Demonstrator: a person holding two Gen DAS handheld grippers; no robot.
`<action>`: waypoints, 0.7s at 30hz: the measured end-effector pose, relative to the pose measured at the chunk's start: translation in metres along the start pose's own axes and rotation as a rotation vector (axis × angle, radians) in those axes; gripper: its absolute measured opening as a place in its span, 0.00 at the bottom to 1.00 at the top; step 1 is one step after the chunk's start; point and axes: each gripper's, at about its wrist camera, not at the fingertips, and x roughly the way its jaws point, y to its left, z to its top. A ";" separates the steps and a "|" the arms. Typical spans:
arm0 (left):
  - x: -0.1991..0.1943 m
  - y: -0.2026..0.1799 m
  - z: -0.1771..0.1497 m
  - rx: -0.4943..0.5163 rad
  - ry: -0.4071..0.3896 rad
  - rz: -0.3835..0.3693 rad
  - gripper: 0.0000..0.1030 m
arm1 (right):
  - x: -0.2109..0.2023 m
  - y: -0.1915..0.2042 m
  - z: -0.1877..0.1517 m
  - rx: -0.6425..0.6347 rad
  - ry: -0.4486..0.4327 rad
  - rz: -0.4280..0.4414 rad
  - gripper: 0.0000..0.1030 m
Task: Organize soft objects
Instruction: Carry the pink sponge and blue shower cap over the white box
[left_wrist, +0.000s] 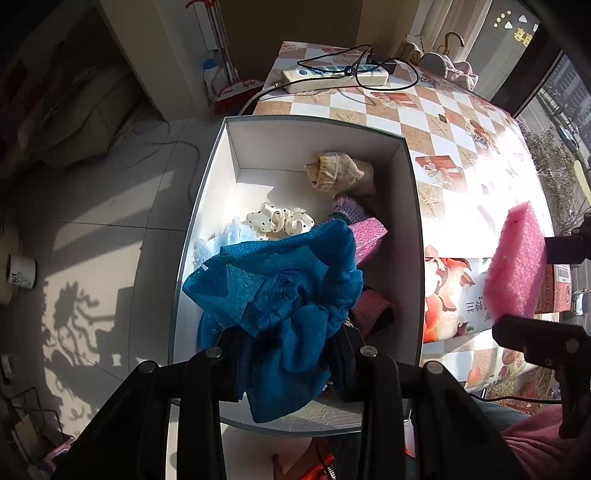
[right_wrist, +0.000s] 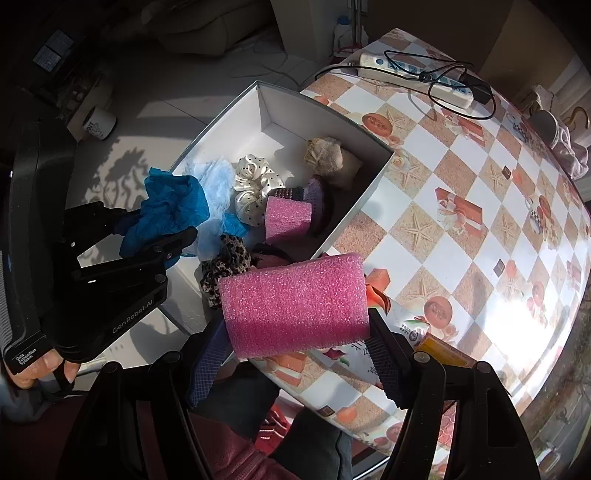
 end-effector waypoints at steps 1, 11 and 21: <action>0.001 0.001 0.000 -0.003 0.001 0.002 0.37 | 0.000 0.001 0.001 0.000 -0.001 0.002 0.70; 0.005 0.007 -0.004 -0.028 0.017 0.002 0.37 | 0.004 0.008 0.009 -0.019 0.004 0.004 0.70; 0.010 0.010 -0.004 -0.044 0.034 0.003 0.37 | 0.007 0.007 0.010 -0.011 0.010 0.009 0.70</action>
